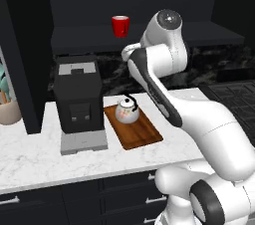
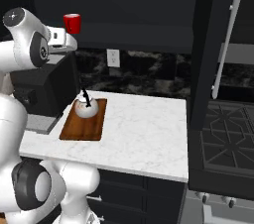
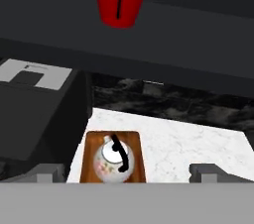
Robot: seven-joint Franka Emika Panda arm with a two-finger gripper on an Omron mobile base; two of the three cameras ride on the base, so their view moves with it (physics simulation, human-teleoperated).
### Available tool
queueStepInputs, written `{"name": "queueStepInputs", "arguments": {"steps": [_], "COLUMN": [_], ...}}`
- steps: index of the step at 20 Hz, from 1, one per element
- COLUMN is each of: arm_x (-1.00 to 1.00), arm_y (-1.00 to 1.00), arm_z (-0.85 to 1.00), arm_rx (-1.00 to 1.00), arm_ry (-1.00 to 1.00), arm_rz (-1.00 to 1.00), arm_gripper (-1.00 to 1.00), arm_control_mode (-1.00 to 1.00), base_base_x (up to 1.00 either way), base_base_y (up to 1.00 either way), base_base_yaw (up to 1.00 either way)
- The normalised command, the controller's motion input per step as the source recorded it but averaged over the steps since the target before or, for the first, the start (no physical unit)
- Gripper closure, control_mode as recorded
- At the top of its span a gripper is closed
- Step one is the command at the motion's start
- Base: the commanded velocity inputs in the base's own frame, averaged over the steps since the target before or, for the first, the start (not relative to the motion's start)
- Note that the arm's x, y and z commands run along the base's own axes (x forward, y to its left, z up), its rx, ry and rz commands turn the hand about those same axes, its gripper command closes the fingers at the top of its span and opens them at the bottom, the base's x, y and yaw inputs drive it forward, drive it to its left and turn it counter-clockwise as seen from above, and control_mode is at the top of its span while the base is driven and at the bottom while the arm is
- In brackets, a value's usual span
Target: Pick the kettle from the counter and place it on the tray. Then pick the mug from the cabinet and place it on the tray. Then close the cabinet doors.
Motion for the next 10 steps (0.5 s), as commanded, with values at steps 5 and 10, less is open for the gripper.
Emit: {"name": "queueStepInputs", "arguments": {"steps": [5,10], "arm_x": [0.34,0.44], "arm_y": [0.13,0.06], "arm_z": [0.46,0.35], "arm_rx": [0.03,0.0], "arm_ry": [-0.03,-0.09], "arm_rz": [-0.03,-0.1], "arm_gripper": [-1.0,-1.0], "arm_control_mode": [-1.0,-1.0], "base_base_x": [0.0,0.0], "base_base_y": [0.0,0.0], "base_base_yaw": [0.0,0.0]}}
